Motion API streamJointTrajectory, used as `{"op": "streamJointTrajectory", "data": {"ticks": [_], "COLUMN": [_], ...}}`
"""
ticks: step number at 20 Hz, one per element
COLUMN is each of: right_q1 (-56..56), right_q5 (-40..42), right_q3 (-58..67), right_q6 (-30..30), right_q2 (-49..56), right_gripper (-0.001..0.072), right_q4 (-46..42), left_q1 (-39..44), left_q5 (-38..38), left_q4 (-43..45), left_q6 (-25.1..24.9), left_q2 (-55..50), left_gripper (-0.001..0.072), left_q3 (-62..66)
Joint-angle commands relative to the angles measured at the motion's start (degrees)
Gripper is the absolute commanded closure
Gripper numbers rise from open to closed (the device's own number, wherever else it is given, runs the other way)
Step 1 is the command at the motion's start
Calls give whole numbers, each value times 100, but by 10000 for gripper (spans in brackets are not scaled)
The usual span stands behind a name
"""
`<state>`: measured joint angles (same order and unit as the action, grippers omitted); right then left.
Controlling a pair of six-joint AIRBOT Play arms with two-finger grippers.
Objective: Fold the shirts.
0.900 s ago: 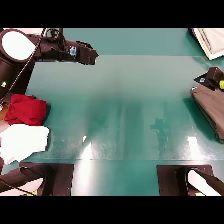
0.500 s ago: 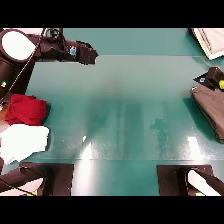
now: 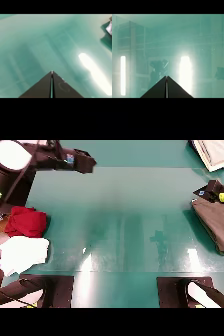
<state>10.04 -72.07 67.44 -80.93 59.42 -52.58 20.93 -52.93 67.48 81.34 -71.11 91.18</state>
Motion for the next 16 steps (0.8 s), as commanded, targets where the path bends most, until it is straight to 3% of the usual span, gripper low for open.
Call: {"op": "streamJointTrajectory", "data": {"ticks": [1, 2, 3, 5, 7, 12, 16], "right_q1": [-4, -4, -4, -4, -7, -4, -7], "right_q5": [-11, -4, 22, 37, 37, 33, 59], "right_q3": [0, 0, 0, 0, 0, 0, -7], "right_q6": [2, 2, 0, 2, 2, 0, 0], "right_q2": [2, 2, 2, 2, 2, 2, 2], "right_gripper": [697, 697, 697, 697, 698, 697, 698], "right_q4": [-7, -4, -4, -4, 0, 0, 4], "left_q1": [-542, -767, -1029, -1545, -2111, -3112, -3252], "left_q5": [-1294, -1729, -2245, -2881, -2817, -1565, -793], "left_q4": [1327, 1912, 2575, 3477, 3611, 3604, 3571], "left_q6": [275, 433, 780, 938, 949, 1174, 1189], "left_q2": [221, 284, 278, 271, 273, 271, 271], "left_gripper": [549, 207, 20, 23, 22, 22, 23], "left_q3": [380, 376, 358, 20, -671, -2826, -3574]}}
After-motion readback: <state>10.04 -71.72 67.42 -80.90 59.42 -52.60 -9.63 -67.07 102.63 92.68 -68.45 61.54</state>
